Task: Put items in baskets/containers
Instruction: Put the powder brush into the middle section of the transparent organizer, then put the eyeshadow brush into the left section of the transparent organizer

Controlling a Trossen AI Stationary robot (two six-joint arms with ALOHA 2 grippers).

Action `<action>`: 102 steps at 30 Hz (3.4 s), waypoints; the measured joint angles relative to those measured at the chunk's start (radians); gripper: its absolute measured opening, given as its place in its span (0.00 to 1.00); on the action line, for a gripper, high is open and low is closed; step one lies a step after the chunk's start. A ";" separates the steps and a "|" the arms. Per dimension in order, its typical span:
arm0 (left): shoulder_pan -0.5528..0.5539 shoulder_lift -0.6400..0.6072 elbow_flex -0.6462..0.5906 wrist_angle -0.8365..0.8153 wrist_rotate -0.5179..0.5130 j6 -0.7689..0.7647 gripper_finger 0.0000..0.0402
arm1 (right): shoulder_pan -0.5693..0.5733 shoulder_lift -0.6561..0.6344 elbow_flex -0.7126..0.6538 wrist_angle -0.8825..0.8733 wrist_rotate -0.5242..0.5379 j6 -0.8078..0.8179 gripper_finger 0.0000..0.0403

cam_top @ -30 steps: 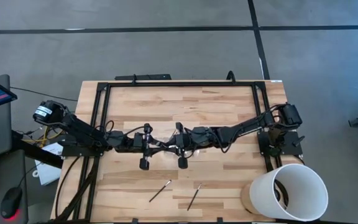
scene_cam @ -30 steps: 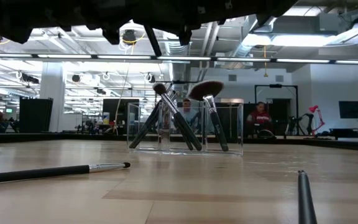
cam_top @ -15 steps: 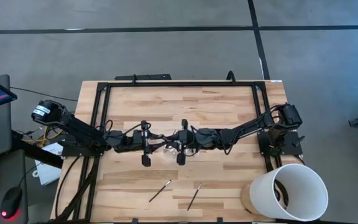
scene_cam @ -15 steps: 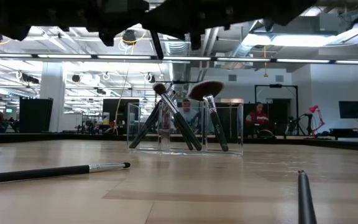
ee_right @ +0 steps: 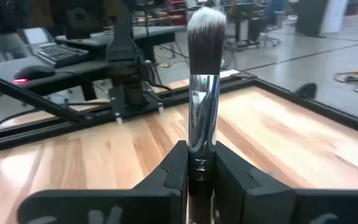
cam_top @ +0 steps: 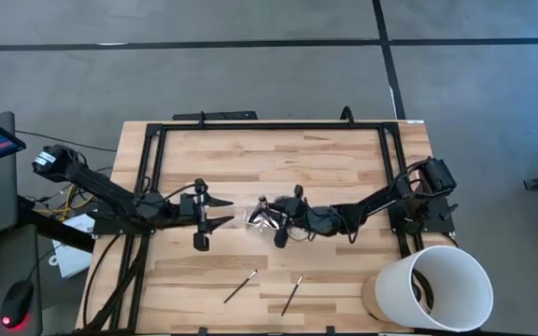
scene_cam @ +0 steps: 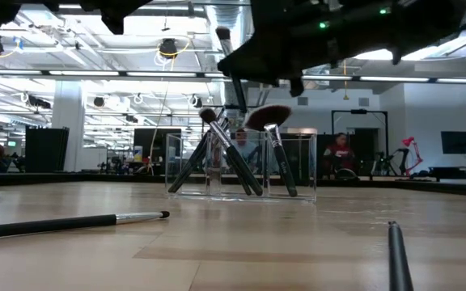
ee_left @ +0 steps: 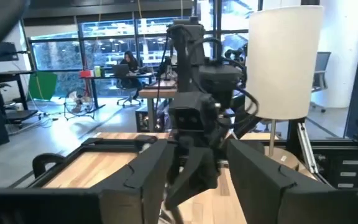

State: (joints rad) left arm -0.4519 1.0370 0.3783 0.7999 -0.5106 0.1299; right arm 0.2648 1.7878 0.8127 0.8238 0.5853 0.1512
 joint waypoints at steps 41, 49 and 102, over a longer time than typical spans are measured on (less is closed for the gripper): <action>0.026 -0.008 -0.039 0.009 -0.016 -0.015 0.37 | -0.009 0.177 -0.059 0.150 0.067 0.130 0.16; 0.026 -0.008 -0.039 0.009 -0.016 -0.015 0.37 | -0.010 0.177 -0.059 0.112 0.065 0.147 0.16; -0.204 0.052 0.161 -0.478 -0.173 -0.179 0.37 | 0.204 -0.081 -0.058 -0.237 0.147 0.027 0.16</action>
State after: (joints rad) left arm -0.6559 1.0894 0.5388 0.3221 -0.6839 -0.0496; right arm 0.4687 1.7064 0.7542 0.5864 0.7320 0.1779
